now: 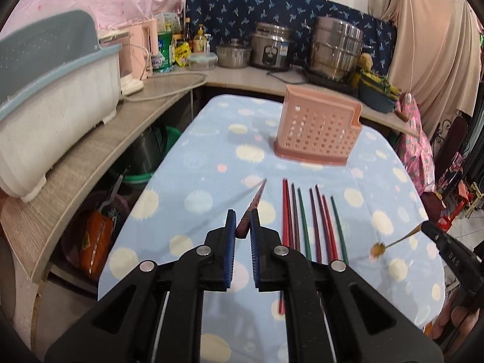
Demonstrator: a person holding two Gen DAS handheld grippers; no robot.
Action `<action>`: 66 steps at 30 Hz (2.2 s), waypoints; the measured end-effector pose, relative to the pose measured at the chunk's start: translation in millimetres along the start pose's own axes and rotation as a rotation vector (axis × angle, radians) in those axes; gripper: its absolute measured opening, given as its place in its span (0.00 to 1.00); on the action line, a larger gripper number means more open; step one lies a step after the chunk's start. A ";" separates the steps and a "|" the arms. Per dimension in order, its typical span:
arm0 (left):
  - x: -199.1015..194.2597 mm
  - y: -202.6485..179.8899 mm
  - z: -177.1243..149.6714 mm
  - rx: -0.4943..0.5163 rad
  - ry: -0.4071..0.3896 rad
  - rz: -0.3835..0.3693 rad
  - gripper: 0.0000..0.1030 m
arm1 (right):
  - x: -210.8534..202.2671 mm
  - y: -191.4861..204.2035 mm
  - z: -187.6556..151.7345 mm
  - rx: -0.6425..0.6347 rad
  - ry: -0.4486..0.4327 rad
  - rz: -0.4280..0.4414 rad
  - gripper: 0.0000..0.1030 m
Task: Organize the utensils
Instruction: 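Lift the spoon with the right tool while the left tool lifts the chopstick toward the pink caddy, then drop the chopstick into the pink caddy with the left tool while the right tool releases the spoon there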
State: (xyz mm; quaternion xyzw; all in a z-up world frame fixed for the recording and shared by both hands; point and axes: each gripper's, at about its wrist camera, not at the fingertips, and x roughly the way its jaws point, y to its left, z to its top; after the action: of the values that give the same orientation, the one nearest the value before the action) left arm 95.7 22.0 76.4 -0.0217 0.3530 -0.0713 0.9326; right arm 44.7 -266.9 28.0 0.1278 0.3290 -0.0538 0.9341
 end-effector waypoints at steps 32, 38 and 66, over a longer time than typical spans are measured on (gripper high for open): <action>-16.5 -25.5 48.7 0.026 -0.104 -0.037 0.07 | 51.9 -84.8 -55.7 0.269 0.156 -0.025 0.44; -15.6 -26.9 49.6 0.028 -0.102 -0.035 0.07 | 66.0 -97.2 -52.8 0.293 0.128 -0.002 0.44; -14.8 -36.3 93.1 0.054 -0.143 -0.062 0.07 | -0.7 -9.7 67.3 0.015 -0.060 0.081 0.02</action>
State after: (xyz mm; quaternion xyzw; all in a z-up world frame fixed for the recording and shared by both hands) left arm 142.1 -12.6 159.2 -0.0122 0.2828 -0.1079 0.9530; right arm 82.8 -294.7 77.0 0.1462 0.2948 -0.0222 0.9440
